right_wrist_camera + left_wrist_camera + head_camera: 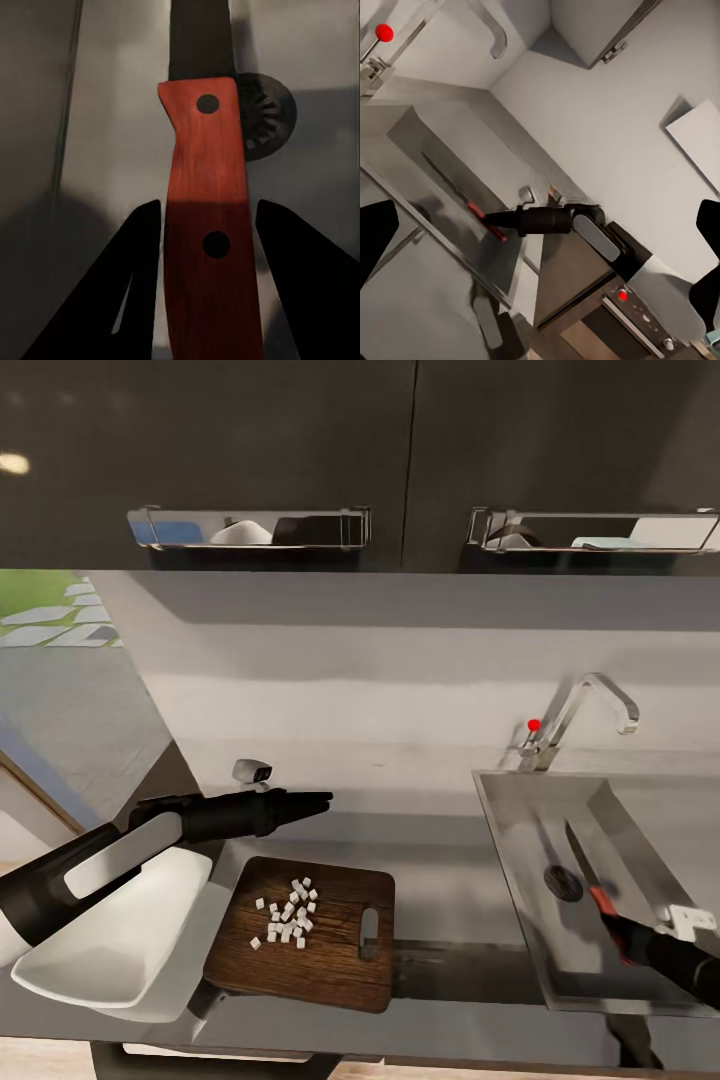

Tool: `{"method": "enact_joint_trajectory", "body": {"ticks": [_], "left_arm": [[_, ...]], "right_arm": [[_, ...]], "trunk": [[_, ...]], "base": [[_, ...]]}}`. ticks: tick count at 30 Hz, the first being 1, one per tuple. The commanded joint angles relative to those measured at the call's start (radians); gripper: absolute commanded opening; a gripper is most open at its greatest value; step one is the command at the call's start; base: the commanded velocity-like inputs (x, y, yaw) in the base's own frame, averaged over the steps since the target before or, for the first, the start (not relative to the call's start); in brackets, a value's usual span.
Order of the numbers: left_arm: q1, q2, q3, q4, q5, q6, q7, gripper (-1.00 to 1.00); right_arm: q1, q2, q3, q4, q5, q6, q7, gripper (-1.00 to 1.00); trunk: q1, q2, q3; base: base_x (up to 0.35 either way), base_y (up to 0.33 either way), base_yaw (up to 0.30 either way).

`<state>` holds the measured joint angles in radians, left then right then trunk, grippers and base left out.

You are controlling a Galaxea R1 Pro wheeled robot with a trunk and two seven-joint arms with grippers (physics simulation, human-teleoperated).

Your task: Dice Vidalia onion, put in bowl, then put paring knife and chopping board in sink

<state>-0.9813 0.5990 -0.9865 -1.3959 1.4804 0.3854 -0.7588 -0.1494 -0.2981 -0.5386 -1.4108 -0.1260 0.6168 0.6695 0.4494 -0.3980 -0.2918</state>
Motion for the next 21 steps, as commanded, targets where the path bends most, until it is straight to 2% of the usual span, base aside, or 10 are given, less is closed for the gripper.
{"method": "enact_joint_trajectory", "body": {"ticks": [1, 3, 6, 21], "left_arm": [[-0.002, 0.001, -0.003, 0.0, 0.011, 0.007, 0.0, 1.0], [-0.002, 0.001, -0.003, 0.0, 0.011, 0.007, 0.0, 1.0], [-0.002, 0.001, -0.003, 0.0, 0.012, 0.007, 0.0, 1.0], [-0.002, 0.001, -0.003, 0.001, 0.013, 0.007, 0.001, 1.0]], "right_arm": [[-0.001, 0.006, -0.001, 0.014, -0.012, -0.012, -0.01, -1.0], [-0.001, 0.014, 0.0, 0.056, -0.012, -0.09, -0.026, -1.0], [-0.001, 0.017, 0.001, 0.087, -0.012, -0.147, -0.033, -1.0], [-0.001, 0.024, 0.002, 0.113, -0.012, -0.196, -0.07, -1.0]], "trunk": [[0.001, -0.002, -0.002], [0.001, -0.002, -0.002], [0.001, -0.002, -0.002], [0.001, -0.002, -0.002]], "base": [[0.0, 0.0, 0.0], [0.0, 0.0, 0.0], [0.0, 0.0, 0.0], [0.0, 0.0, 0.0]]}}
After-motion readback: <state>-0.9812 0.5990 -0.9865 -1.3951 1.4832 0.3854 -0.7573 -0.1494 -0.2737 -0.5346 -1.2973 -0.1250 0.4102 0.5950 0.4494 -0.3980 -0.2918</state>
